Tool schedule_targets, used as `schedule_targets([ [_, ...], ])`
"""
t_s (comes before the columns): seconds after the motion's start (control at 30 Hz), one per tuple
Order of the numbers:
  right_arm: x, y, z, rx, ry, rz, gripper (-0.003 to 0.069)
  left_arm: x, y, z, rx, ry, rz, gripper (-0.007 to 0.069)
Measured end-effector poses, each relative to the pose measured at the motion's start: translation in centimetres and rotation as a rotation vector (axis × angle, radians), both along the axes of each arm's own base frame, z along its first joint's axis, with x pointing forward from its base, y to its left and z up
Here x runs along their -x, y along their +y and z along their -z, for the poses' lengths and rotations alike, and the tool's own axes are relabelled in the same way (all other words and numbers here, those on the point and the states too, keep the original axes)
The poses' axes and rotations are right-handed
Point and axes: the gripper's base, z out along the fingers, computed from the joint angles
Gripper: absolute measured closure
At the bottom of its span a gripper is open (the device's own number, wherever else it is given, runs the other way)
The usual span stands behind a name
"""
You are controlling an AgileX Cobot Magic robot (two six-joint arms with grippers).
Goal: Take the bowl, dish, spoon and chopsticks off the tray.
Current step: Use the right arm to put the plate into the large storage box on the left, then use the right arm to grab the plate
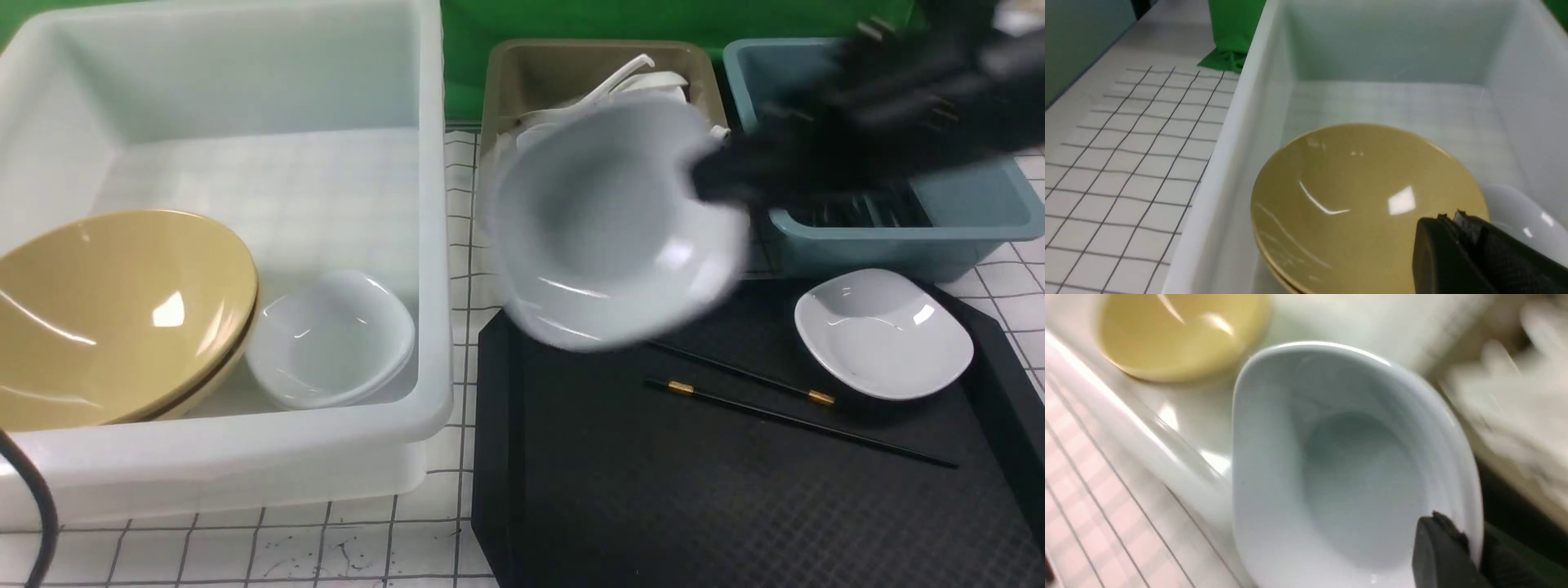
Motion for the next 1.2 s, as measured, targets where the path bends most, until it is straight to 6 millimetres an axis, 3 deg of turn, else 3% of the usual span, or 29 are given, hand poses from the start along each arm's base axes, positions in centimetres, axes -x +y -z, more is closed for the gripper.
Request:
schedule_targets([
  [0.03, -0.6, 2.4, -0.2, -0.025, -0.016, -0.034, 0.0582, 0.0, -0.1, 0.0, 0.008, -0.006, 0.005, 0.0637],
  [0.1, -0.9, 3.5, -0.1, -0.032, -0.013, -0.048, 0.0582, 0.0, -0.1, 0.0, 0.018, -0.006, 0.008, 0.0637],
  [0.13, -1.9, 6.0, 0.8, -0.030, 0.013, -0.072, 0.0582, 0.0, -0.2, 0.0, 0.033, -0.001, 0.011, 0.0637],
  [0.17, -2.2, 6.7, 1.0, -0.028, 0.020, -0.074, 0.0582, 0.0, -0.2, 0.1, 0.037, 0.001, 0.012, 0.0637],
  [0.2, -3.8, 9.0, 2.0, -0.006, 0.040, -0.065, 0.0582, 0.0, -0.3, 0.2, 0.057, 0.013, 0.012, 0.0637],
  [0.27, -6.0, 11.3, 3.0, 0.060, 0.047, -0.030, 0.0582, 0.2, -0.4, 0.5, 0.088, 0.044, 0.010, 0.0637],
  [0.4, -9.1, 14.3, 5.4, 0.186, 0.108, 0.060, 0.0582, 0.5, -0.5, 1.1, 0.116, 0.119, 0.006, 0.0637],
  [0.67, -10.2, 17.9, 9.7, 0.287, 0.202, 0.084, 0.0557, 0.8, -0.6, 1.4, 0.134, 0.153, 0.015, 0.0637],
  [0.83, -9.9, 18.2, 9.7, 0.297, 0.219, 0.084, 0.0452, 0.9, -0.6, 1.4, 0.124, 0.149, 0.023, 0.0637],
  [0.97, -9.6, 16.9, 7.4, 0.383, 0.114, 0.084, 0.0330, 0.8, -0.6, 1.3, 0.092, 0.149, 0.040, 0.0637],
  [1.07, -9.8, 14.1, 5.1, 0.516, 0.022, 0.166, 0.0293, 0.9, -0.5, 1.4, 0.073, 0.159, 0.039, 0.0637],
  [1.13, -10.2, 10.5, 2.3, 0.542, -0.028, 0.249, 0.0281, 1.0, -0.5, 1.5, 0.068, 0.176, 0.032, 0.0637],
  [1.2, -10.4, 7.1, 1.2, 0.562, -0.021, 0.311, 0.0279, 1.0, -0.4, 1.6, 0.061, 0.182, 0.028, 0.0637],
])
